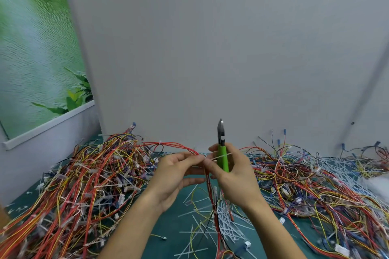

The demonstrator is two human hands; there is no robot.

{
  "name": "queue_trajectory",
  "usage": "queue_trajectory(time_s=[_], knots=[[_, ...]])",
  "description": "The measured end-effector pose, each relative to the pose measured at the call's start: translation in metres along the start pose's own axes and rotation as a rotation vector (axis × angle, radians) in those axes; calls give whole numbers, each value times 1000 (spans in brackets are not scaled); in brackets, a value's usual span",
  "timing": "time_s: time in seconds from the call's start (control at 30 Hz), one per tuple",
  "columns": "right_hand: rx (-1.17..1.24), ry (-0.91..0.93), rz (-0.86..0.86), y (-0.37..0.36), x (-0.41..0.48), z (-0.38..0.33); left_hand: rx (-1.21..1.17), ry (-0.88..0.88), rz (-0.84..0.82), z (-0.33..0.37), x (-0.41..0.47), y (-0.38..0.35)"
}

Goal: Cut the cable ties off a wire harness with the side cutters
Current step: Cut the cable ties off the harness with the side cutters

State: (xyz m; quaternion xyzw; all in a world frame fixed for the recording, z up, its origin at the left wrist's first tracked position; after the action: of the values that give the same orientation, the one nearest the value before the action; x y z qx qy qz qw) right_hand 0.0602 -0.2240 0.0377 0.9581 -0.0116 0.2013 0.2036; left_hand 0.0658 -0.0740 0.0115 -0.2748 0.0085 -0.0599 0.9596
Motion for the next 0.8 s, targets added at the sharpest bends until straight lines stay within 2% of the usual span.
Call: queue_trajectory(time_s=[0.17,0.37,0.6,0.8], knots=[[146,-107,-21,2,1,8,33,-22,-37,-3,3,0],[168,-134,-49,2,2,12,135,-132,26,1,4,3],[96,-66,-37,-1,1,7,250,-253,73,6,7,9],[61,16,-17,-4,-1,-2,329,-288,58,5,9,6]])
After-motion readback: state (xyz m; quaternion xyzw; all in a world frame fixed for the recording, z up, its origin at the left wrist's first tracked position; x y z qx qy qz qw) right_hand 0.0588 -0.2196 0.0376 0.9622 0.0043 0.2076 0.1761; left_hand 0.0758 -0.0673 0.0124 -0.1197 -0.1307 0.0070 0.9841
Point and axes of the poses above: each hand's wrist, its own x-axis towards the middle knuckle, its own y-axis out of the back of the hand, z = x × y, the point moved 8 cm from there along x, towards the middle knuckle, and after that the axes turned 13 degrees about -x, right-handed, at the moved point
